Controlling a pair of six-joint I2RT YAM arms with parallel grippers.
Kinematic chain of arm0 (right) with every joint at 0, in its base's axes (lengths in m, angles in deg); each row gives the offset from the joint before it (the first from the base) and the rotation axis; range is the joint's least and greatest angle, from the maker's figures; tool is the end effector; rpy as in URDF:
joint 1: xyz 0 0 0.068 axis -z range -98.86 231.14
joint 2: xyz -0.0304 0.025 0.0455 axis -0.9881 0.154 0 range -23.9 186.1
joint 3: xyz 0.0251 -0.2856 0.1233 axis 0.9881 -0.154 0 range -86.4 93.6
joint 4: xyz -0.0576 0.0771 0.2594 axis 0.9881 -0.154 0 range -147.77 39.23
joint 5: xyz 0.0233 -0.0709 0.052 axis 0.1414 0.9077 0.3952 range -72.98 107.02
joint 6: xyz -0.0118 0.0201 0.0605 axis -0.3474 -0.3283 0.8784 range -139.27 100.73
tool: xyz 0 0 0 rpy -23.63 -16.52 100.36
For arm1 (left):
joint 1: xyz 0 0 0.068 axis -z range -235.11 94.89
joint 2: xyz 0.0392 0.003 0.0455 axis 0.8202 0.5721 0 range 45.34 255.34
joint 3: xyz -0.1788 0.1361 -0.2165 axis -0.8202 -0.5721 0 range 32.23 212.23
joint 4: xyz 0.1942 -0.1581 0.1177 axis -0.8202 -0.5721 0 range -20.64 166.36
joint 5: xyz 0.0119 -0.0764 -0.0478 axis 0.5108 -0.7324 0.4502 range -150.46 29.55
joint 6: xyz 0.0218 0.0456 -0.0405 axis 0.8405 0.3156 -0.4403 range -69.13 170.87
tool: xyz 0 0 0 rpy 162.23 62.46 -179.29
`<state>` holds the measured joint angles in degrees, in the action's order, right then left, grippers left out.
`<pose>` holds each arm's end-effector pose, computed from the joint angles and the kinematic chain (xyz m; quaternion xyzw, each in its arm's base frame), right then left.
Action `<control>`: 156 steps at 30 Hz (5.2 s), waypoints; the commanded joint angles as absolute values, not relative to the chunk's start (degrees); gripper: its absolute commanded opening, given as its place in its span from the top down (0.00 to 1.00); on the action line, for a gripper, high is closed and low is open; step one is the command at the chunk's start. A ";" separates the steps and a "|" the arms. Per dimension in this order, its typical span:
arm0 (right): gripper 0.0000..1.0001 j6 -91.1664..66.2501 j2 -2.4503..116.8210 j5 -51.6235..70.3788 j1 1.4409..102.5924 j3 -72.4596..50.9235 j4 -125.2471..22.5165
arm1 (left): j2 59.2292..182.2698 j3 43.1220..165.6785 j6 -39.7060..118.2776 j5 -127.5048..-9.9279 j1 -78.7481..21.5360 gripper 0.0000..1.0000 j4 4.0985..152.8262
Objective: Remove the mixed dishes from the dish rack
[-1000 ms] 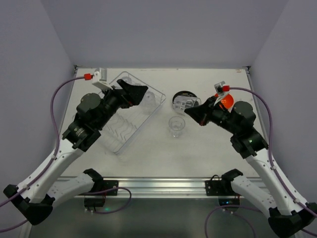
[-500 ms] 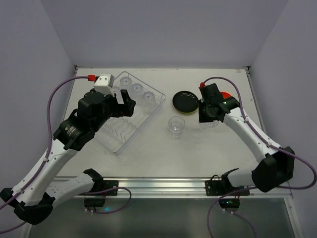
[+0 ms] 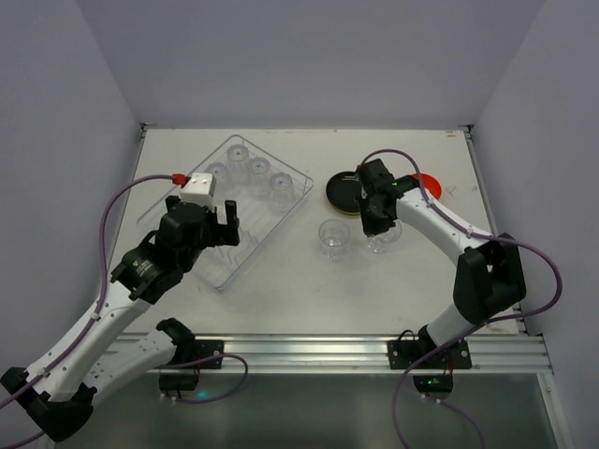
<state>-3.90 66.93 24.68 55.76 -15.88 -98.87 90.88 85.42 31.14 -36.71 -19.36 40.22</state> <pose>0.3064 0.1378 0.2681 -0.0731 0.9774 0.0036 0.1981 0.1444 -0.0789 0.3677 0.0130 0.8474 -0.0764 0.5252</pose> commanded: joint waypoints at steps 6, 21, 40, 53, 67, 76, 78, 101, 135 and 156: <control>1.00 -4.07 69.00 22.82 53.28 -14.33 -94.54 | 89.91 84.44 32.41 -33.12 -19.51 0.00 44.02; 0.84 -3.19 65.94 21.59 53.02 -19.95 -91.47 | 91.40 88.48 31.44 -32.33 -19.51 0.00 42.17; 0.01 1.99 20.78 34.96 52.93 -29.16 -82.13 | 115.38 105.87 17.57 -42.08 -36.30 0.00 39.36; 0.01 5.16 15.93 28.53 53.11 -42.98 -69.85 | 140.16 121.70 30.02 -41.02 -43.68 0.00 40.23; 0.01 3.49 14.60 23.44 53.19 -45.80 -66.06 | 155.38 129.70 33.20 -47.64 -45.96 0.00 38.83; 0.01 2.88 11.79 20.89 53.19 -46.76 -65.10 | 157.14 127.68 30.92 -47.09 -45.96 0.03 39.88; 0.01 2.79 11.61 20.45 53.28 -46.94 -64.83 | 157.40 127.42 30.57 -47.18 -45.96 0.07 40.32; 0.01 2.26 10.82 17.99 53.19 -47.12 -64.13 | 158.20 123.81 27.49 -45.34 -45.88 0.24 42.61; 0.04 17.45 18.11 -24.94 53.11 -48.94 -33.76 | 96.06 73.21 -8.87 -90.68 -28.30 1.00 112.76; 0.15 23.62 24.88 -32.46 52.93 -49.93 -17.29 | 105.28 61.50 -24.54 -89.72 -15.74 1.00 130.76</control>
<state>25.44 24.86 -31.06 53.02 -50.66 -20.20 104.08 62.27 -22.39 -91.09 -17.57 124.08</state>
